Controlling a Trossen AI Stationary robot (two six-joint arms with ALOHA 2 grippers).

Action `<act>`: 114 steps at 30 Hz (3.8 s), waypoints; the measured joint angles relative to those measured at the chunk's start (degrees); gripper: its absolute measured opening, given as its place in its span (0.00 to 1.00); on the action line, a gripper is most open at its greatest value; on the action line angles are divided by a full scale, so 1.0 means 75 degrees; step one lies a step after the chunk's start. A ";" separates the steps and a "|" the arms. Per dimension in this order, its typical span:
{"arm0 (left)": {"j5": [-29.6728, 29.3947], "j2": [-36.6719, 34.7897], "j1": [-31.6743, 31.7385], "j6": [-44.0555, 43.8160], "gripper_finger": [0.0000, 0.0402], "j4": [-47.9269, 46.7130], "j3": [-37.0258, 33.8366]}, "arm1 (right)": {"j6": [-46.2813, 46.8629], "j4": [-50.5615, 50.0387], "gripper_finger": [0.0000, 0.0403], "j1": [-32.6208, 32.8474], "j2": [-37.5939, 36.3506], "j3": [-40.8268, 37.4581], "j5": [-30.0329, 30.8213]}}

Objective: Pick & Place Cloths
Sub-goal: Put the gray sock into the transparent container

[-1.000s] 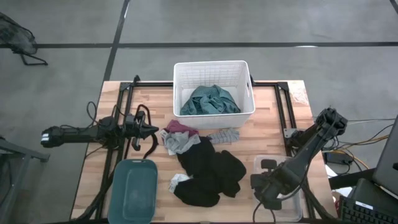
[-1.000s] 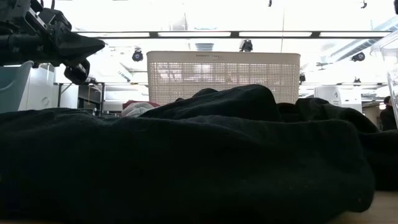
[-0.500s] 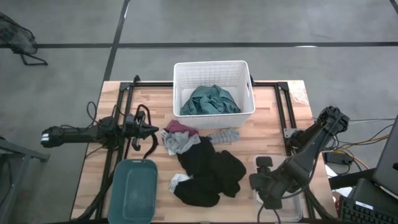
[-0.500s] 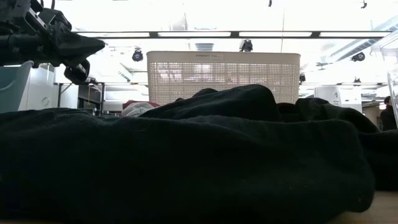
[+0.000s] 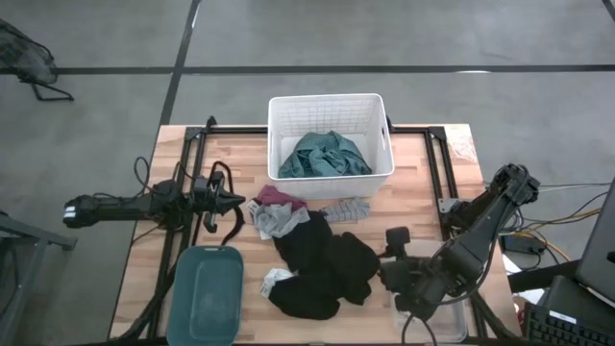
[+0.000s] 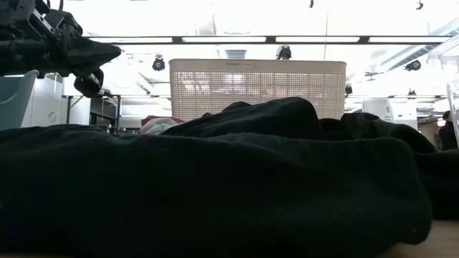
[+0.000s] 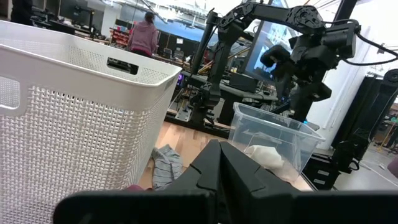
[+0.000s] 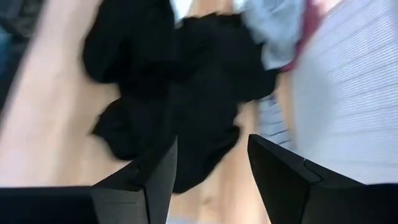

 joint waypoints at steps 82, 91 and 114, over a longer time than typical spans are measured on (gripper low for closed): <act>0.0000 0.0009 -0.0003 0.0001 0.03 -0.0093 0.0000 | 0.0063 0.6560 0.43 -0.4999 0.1924 -0.4438 -0.0089; 0.0000 0.0009 -0.0002 0.0003 0.03 -0.0090 -0.0001 | -0.0099 0.6691 0.22 -0.5047 0.2037 -0.4420 -0.0679; -0.0003 0.0006 -0.0003 0.0001 0.03 -0.0087 0.0000 | -0.0931 0.6366 0.02 -0.4147 0.0464 -0.4405 -0.0772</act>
